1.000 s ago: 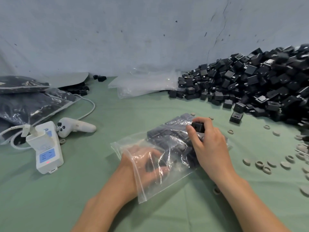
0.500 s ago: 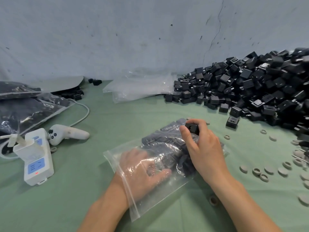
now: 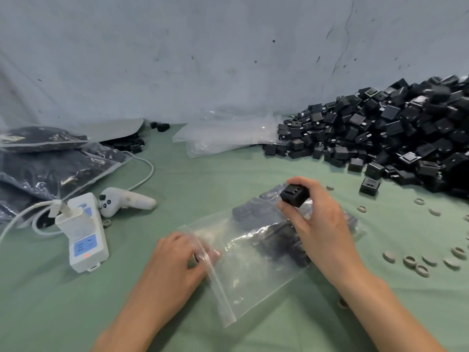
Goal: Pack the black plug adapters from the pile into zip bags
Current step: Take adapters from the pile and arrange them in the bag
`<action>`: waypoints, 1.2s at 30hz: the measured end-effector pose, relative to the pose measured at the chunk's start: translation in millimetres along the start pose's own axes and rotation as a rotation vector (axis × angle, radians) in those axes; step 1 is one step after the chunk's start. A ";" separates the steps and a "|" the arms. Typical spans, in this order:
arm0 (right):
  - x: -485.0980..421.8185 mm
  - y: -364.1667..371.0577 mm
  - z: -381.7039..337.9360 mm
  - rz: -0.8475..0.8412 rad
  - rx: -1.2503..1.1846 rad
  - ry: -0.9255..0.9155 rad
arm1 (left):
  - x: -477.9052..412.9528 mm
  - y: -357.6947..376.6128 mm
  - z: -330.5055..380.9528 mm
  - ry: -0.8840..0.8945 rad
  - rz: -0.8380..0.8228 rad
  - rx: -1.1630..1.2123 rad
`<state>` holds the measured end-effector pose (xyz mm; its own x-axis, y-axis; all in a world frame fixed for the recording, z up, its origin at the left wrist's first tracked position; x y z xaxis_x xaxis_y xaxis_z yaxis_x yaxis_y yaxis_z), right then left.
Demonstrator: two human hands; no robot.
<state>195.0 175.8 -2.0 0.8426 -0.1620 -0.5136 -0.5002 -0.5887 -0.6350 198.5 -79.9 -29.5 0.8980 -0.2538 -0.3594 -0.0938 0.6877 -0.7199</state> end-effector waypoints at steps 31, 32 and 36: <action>59.6 43.0 -91.2 -0.379 0.176 -0.503 | 46.7 -21.3 35.4 -0.012 0.082 0.413; 61.0 42.8 -91.5 -0.381 0.187 -0.516 | 47.5 -22.6 35.3 -0.015 0.082 0.403; 55.9 27.3 -82.1 -0.275 0.141 -0.448 | 51.0 -47.2 7.8 -0.130 0.236 0.347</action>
<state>244.8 85.7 -0.7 0.7939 0.3549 -0.4938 -0.3214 -0.4444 -0.8362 252.0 -120.0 -9.2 0.9181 0.0103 -0.3961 -0.1729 0.9099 -0.3771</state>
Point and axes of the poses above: each hand's wrist, its own x-axis away from the middle knuckle, its own y-axis out of the palm, z = x × y, the point moved 6 cm from there along -x, towards the middle knuckle, and after that the axes turned 12 degrees about x, right-handed, at the moved point
